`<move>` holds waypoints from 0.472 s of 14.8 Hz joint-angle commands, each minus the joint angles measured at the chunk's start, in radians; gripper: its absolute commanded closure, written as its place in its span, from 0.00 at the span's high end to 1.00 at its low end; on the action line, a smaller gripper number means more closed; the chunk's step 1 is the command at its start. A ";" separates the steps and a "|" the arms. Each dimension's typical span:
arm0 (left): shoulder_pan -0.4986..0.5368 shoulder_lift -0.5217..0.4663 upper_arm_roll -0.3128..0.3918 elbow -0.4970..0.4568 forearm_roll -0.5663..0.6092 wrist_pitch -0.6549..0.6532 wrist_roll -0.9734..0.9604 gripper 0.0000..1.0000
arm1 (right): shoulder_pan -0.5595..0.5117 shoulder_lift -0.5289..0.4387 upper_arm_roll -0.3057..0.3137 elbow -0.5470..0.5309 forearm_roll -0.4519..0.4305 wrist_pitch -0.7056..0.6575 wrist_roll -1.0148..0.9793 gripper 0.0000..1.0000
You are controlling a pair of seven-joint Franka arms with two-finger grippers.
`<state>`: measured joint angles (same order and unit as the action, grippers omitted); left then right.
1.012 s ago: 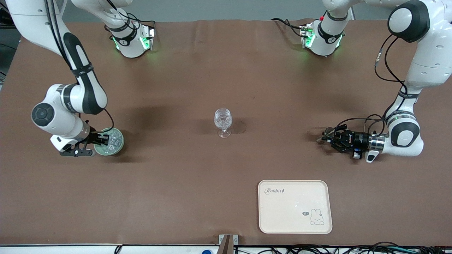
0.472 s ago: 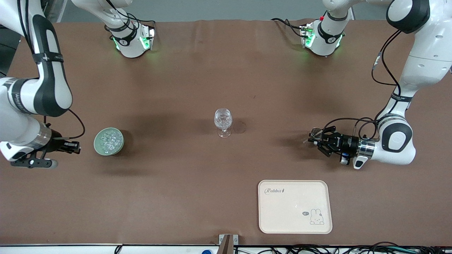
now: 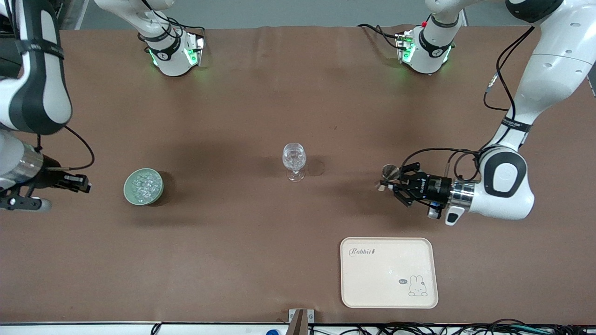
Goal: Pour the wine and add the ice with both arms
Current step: 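Pinch an ice cube with the right gripper and lift it from the bowl, then carry the silver jigger over the wine glass with the left gripper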
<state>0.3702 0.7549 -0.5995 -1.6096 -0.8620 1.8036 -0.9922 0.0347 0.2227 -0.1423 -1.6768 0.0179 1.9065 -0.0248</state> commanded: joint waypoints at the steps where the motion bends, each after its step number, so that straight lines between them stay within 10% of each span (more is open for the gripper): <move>1: -0.101 -0.107 0.000 -0.030 -0.002 0.089 -0.132 0.00 | -0.007 -0.124 0.007 -0.064 -0.001 -0.073 0.014 0.05; 7: -0.276 -0.201 -0.002 -0.016 0.185 0.221 -0.436 0.00 | -0.004 -0.334 0.009 -0.207 -0.025 -0.152 0.008 0.05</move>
<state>0.1147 0.5944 -0.6102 -1.6097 -0.7365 2.0069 -1.3566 0.0342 -0.0013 -0.1423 -1.7576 0.0150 1.7349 -0.0248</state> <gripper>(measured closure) 0.789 0.736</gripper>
